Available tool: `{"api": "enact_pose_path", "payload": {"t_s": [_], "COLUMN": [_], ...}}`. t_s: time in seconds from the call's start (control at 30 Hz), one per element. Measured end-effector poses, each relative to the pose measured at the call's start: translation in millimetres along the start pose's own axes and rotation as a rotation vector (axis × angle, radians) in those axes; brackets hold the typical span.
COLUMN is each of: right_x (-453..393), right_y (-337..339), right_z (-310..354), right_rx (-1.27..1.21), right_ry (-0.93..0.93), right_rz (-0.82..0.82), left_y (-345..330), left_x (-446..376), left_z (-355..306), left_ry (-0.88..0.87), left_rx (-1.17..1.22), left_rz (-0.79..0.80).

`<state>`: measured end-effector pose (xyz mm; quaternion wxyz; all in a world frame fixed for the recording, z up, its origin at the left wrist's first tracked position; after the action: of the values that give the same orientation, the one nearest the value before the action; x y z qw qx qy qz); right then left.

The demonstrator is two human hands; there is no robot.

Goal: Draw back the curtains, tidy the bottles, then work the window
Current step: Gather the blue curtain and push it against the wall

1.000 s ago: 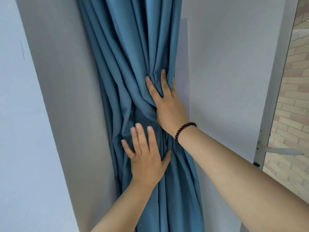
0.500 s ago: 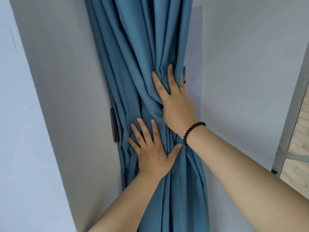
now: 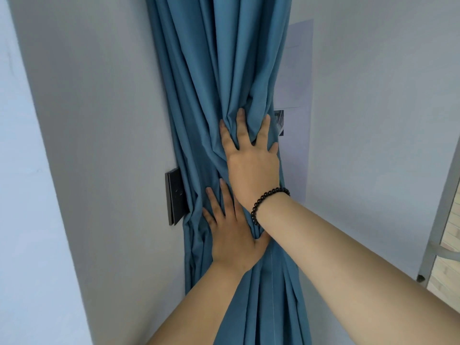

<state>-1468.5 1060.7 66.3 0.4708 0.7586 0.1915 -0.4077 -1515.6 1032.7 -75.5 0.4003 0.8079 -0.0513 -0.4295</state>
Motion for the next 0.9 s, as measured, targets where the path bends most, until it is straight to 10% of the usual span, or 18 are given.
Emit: {"api": "enact_pose_path", "payload": {"t_s": [0.57, 0.9], "right_x": [75.0, 150.8], "right_y": [41.6, 86.2], "right_z": [20.7, 38.3], "right_rx": [-0.054, -0.019], "right_ry": [-0.023, 0.016], "right_rz": [0.022, -0.063], "left_y": [38.4, 87.9], "left_x": [94.4, 182.9], "left_z": [5.5, 5.0], "left_ry": [0.104, 0.015], "left_rx": [-0.036, 0.110], "left_rz": [0.312, 0.132]}}
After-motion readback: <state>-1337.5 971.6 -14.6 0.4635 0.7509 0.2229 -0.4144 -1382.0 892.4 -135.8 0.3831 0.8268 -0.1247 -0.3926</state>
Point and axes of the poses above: each hand's wrist, its own x-axis away from the middle knuckle, its own y-axis out of the back of the hand, z = x × y, the point moved 1 cm from there along -x, towards the middle knuckle, and after that the axes turned 10 degrees about x, right-handed, at the moved point
